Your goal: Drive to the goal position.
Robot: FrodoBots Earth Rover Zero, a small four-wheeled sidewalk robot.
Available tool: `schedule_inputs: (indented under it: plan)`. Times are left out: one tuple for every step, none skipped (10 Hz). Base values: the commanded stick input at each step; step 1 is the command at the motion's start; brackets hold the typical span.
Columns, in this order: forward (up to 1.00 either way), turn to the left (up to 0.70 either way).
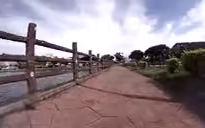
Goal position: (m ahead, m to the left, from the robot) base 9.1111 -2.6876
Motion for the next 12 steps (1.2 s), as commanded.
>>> schedule_inputs:
  plan:
    - [0.70,-0.23]
    - [0.70,-0.23]
    - [0.70,-0.23]
    - [0.70,-0.23]
    - [0.70,-0.21]
    - [0.70,-0.15]
    - [0.70,-0.08]
    - [0.70,-0.01]
    - [0.70,0.06]
    - [0.70,0.09]
    - [0.70,-0.18]
    - [0.70,-0.23]
